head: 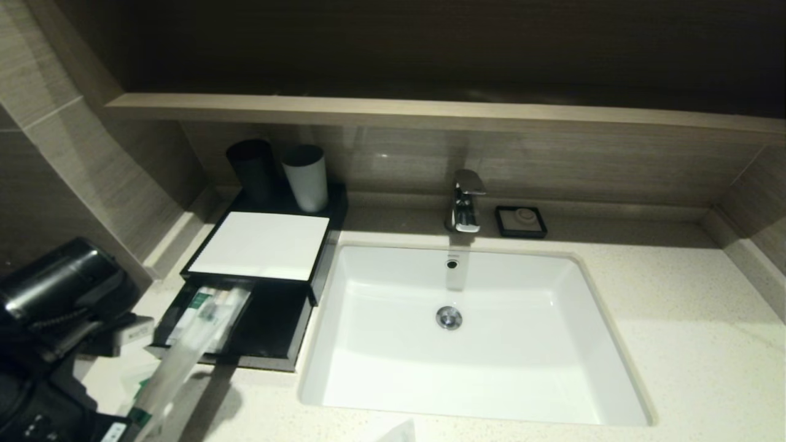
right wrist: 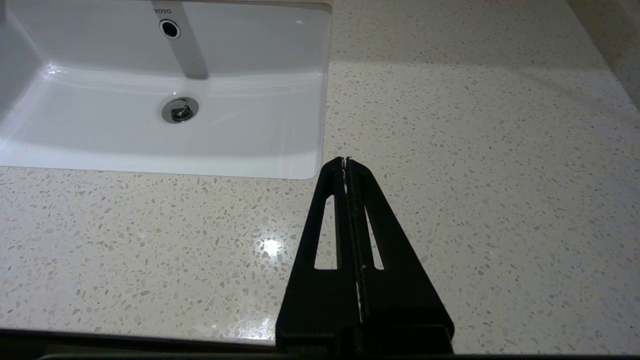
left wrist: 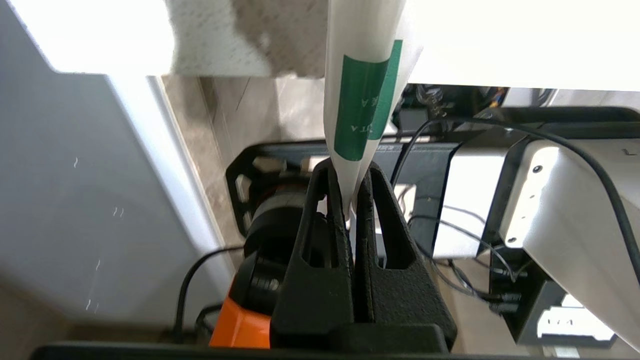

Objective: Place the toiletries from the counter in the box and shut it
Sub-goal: Place the bathroom toiletry into the drawer

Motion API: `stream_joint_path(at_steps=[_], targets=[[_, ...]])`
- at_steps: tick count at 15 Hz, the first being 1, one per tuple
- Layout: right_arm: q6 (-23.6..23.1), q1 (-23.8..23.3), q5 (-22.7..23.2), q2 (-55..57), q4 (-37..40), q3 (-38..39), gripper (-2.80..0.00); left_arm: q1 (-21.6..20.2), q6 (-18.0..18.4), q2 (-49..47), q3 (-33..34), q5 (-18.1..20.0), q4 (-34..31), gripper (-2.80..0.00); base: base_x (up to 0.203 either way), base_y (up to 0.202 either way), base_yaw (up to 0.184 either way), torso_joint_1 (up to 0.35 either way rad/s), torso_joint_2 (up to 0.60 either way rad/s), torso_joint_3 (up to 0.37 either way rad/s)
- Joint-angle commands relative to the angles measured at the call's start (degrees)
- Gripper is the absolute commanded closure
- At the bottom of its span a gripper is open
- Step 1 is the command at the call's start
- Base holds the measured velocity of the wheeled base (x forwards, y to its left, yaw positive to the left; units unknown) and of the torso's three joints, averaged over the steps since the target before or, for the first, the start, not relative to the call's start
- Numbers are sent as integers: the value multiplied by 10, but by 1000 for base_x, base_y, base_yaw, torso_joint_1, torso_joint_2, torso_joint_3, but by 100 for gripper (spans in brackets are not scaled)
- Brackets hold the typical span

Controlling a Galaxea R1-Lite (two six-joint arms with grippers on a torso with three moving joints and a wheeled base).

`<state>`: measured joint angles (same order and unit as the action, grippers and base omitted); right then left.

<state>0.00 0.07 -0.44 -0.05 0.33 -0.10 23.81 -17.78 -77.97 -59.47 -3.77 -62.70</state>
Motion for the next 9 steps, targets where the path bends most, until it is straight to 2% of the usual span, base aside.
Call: stream_joint_path(at_steps=[1,9], targets=[[0,0,0,0,0,0,0,-8,-3,-54,-37,1,-30,0,0,0,0,0,0,0],[0,0,0,0,0,0,0,-10,-45,-114,-68,7,-47,0,0,0,0,0,0,0]])
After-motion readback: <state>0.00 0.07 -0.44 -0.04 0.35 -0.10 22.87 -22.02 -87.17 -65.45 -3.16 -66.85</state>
